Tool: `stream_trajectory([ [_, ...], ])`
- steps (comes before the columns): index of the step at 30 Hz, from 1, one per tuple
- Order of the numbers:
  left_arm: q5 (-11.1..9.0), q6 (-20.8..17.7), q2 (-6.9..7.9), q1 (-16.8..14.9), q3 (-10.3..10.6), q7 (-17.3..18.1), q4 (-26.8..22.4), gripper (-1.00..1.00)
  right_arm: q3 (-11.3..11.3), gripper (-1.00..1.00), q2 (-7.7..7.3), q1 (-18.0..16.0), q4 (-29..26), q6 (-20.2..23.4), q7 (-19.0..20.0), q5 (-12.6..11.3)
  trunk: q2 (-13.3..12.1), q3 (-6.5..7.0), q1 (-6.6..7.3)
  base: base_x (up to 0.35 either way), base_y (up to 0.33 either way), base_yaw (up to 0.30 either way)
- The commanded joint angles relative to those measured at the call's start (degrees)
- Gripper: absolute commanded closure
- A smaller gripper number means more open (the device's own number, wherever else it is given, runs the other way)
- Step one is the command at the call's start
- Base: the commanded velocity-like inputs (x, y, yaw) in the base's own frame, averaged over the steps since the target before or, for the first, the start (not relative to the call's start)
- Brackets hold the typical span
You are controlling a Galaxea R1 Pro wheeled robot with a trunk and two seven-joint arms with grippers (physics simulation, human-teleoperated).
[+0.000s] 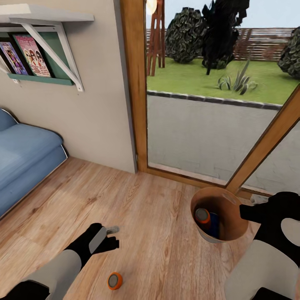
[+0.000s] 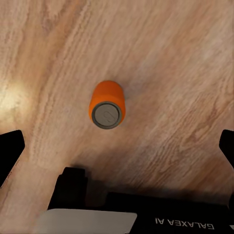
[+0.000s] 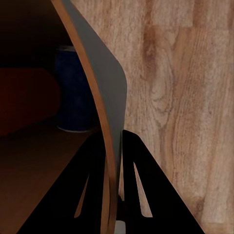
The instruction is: Put the three can of soda from the living room inside the tash can in the kitchen.
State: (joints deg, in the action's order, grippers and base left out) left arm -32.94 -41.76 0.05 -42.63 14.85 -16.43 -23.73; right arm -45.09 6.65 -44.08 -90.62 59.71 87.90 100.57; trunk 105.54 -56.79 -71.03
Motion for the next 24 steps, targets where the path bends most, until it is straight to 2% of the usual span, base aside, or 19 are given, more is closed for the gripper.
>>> stream_trajectory([
  [1,-0.01,0.16,0.08,0.0,0.0,0.0,0.0,-1.0,0.0,1.0,0.01,-0.02,0.0,0.29,0.28,-0.29,0.0,0.01,0.0,0.0,0.0,0.0],
  [6,0.05,0.79,0.31,0.0,0.04,0.0,0.02,-1.0,0.0,1.0,0.02,-0.03,0.0,0.29,0.27,-0.29,0.0,0.01,0.0,0.0,0.0,0.0],
  [19,0.15,2.67,0.38,0.0,0.35,0.0,0.07,-1.0,0.0,1.0,0.0,0.03,0.0,0.29,0.28,-0.25,5.22,-2.33,-2.85,0.0,0.0,0.0],
  [24,0.15,2.99,0.33,0.0,0.49,0.0,0.02,-1.0,0.07,1.0,0.02,0.03,0.0,0.29,0.26,-0.22,5.62,-2.51,-3.07,0.0,0.0,0.0],
])
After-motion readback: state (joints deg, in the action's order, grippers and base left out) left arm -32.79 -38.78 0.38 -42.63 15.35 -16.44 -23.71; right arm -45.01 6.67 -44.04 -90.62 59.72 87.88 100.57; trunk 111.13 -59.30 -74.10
